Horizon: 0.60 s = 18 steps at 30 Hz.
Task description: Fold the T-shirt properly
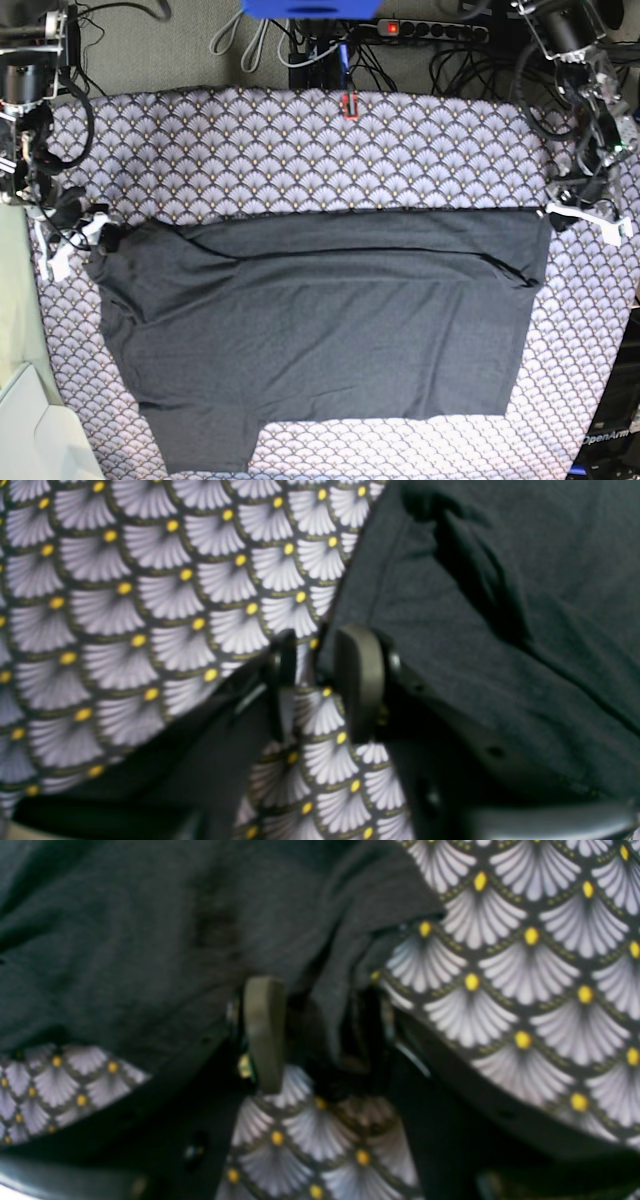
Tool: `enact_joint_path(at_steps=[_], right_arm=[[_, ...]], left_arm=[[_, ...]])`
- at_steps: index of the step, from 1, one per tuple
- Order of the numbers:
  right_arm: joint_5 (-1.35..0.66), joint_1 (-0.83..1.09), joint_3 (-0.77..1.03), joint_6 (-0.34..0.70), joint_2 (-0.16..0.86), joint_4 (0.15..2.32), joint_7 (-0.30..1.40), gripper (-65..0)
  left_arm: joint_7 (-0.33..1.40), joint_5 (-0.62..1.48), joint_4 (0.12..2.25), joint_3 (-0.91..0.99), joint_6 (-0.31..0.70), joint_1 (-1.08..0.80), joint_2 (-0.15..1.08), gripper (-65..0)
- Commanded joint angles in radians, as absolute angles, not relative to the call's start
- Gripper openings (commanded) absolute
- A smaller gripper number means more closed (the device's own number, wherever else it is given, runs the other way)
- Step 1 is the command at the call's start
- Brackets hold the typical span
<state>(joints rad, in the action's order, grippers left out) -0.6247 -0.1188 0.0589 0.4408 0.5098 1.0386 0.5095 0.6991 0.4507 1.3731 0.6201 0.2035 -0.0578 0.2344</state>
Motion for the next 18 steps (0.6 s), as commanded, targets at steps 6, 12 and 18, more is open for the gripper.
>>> enact_joint_path(at_steps=[6, 12, 18], right_arm=[[-0.621, -0.133, 0.061, 0.444, 0.518, 1.044, 0.535, -43.3], [-0.621, -0.134, 0.061, 0.444, 0.518, 1.044, 0.538, -43.3], [-0.621, -0.131, 0.061, 0.444, 0.516, 1.044, 0.539, -43.3]], left_arm=[[0.680, 0.455, 1.336, 0.624, 0.205, -0.022, 0.242, -31.8], [0.680, 0.455, 1.325, 0.624, 0.205, -0.021, 0.242, -31.8], [0.680, 0.455, 1.323, 0.624, 0.205, -0.015, 0.216, -31.8]])
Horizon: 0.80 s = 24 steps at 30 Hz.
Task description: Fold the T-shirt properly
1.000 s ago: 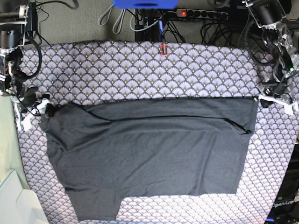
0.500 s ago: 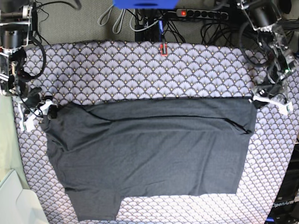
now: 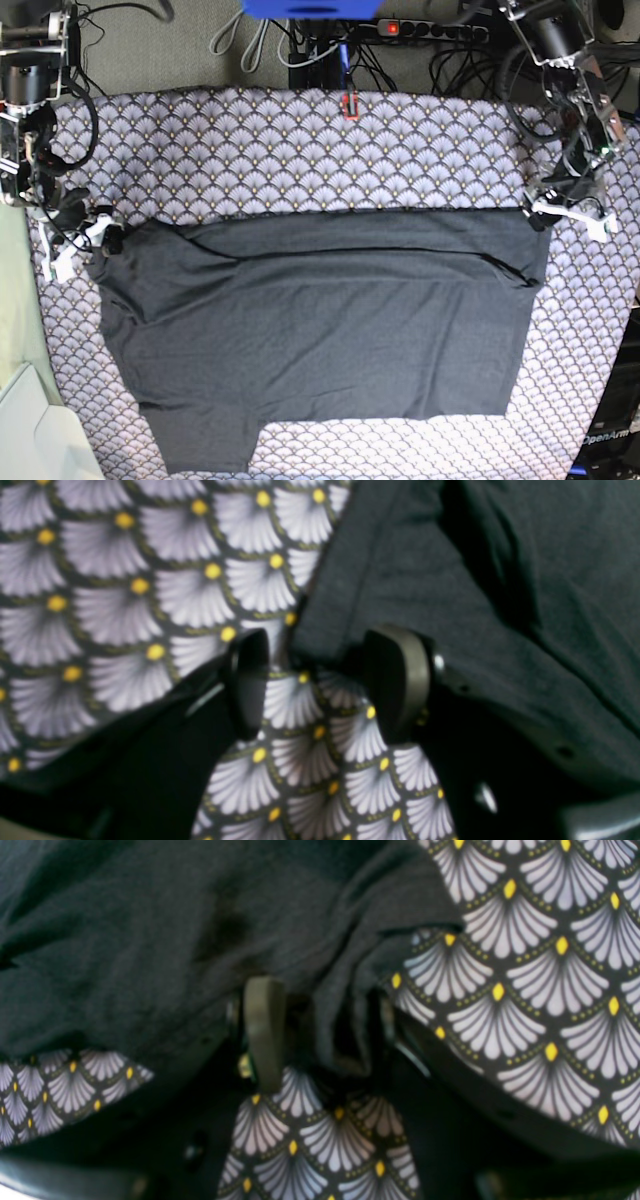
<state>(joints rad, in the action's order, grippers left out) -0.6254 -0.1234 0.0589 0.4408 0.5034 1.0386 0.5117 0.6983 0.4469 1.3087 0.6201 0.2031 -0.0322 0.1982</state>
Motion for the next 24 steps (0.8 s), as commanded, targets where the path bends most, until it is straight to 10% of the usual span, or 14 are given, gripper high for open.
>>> enact_joint_path(at_steps=[1, 12, 18, 24], right_arm=[[-0.621, -0.131, 0.061, 0.444, 0.516, 1.044, 0.539, -43.3], [-0.619, -0.130, 0.059, 0.444, 0.516, 1.044, 0.541, -43.4], [-0.619, -0.130, 0.059, 0.444, 0.518, 1.044, 0.538, -47.8], [-0.619, -0.114, 0.059, 0.444, 0.522, 1.047, 0.542, -65.0]], left_arm=[[0.679, 0.455, 1.322, 0.624, 0.205, -0.013, 0.203, -31.8], [0.679, 0.455, 1.245, 0.624, 0.205, 0.013, 0.196, -33.1], [0.679, 0.455, 1.251, 0.627, 0.205, 0.007, 0.196, -63.9], [0.690, 0.455, 1.262, 0.630, 0.205, -0.002, 0.214, -64.7]])
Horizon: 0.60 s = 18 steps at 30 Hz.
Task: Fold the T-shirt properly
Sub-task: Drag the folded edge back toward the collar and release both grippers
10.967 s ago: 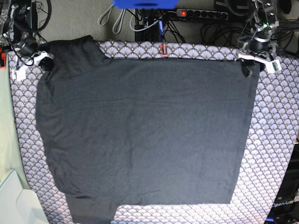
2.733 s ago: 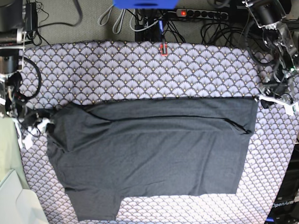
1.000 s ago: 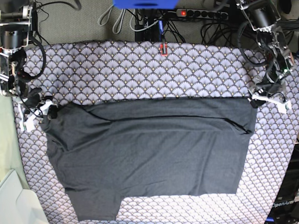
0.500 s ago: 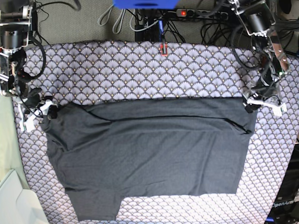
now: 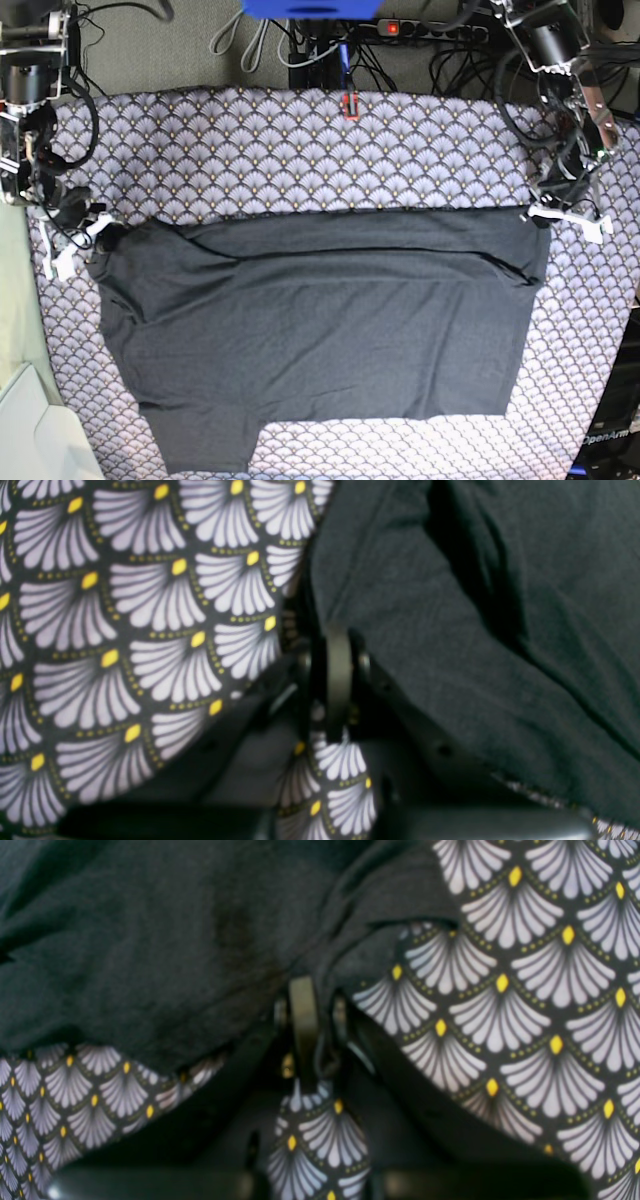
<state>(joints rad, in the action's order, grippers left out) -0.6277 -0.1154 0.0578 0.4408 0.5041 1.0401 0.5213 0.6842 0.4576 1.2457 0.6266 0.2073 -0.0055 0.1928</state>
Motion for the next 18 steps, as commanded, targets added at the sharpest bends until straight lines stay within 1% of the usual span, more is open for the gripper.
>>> enact_joint_path(at_steps=[1, 6, 8, 14, 18], right_arm=[[-0.621, -0.102, 0.059, 0.444, 0.524, 1.056, 0.542, -64.8], [-0.622, -0.025, 0.061, 0.444, 0.544, 1.165, 0.541, -65.0], [-0.622, 0.012, 0.090, 0.444, 0.552, 1.207, 0.542, -65.0], [-0.622, 0.117, 0.188, 0.446, 0.555, 1.287, 0.542, -65.0], [-0.622, 0.191, 0.223, 0.446, 0.556, 1.342, 0.542, -65.0]], left_arm=[[0.690, 0.455, 1.274, 0.630, 0.205, -0.015, 0.222, -64.6], [0.690, 0.456, 1.380, 0.630, 0.205, -0.084, 0.231, -64.6], [0.696, 0.456, 1.414, 0.630, 0.205, -0.107, 0.232, -64.6], [0.835, 0.456, 1.500, 0.638, 0.205, -0.154, 0.269, -64.6], [0.889, 0.456, 1.569, 0.708, 0.206, -0.193, 0.268, -64.6]])
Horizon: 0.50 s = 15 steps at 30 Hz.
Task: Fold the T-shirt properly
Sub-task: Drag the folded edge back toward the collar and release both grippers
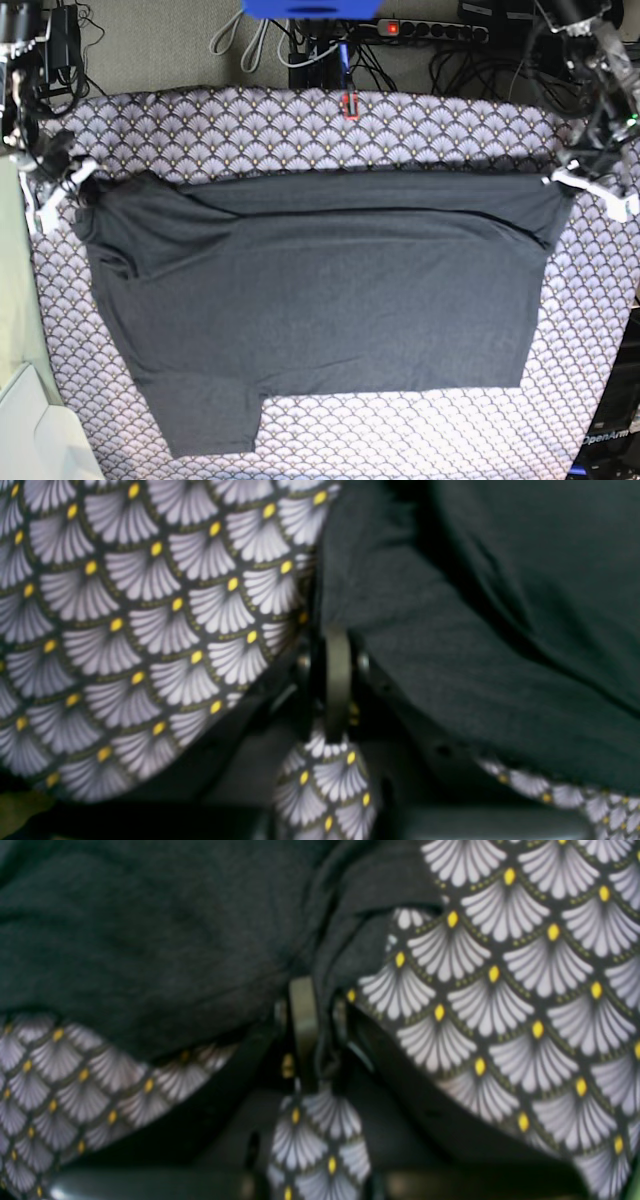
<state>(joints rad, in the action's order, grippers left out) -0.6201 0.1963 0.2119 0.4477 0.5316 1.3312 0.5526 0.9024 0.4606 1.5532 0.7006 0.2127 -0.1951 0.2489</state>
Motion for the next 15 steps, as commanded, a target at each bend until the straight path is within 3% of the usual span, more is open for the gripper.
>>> enact_joint_path(at_steps=[1, 7, 15], right_arm=[[-0.622, 0.211, 0.229, 0.446, 0.556, 1.359, 0.542, -65.0], [-0.622, 0.331, 0.255, 0.446, 0.556, 1.446, 0.542, -65.0], [-0.622, 0.446, 0.255, 0.446, 0.556, 1.475, 0.535, -65.0]], left_arm=[[0.911, 0.456, 1.584, 0.720, 0.208, -0.199, 0.269, -64.6], [1.020, 0.452, 1.639, 0.791, 0.320, -0.251, 0.271, -64.6], [1.030, 0.450, 1.639, 0.851, 0.383, -0.335, 0.271, -64.6]])
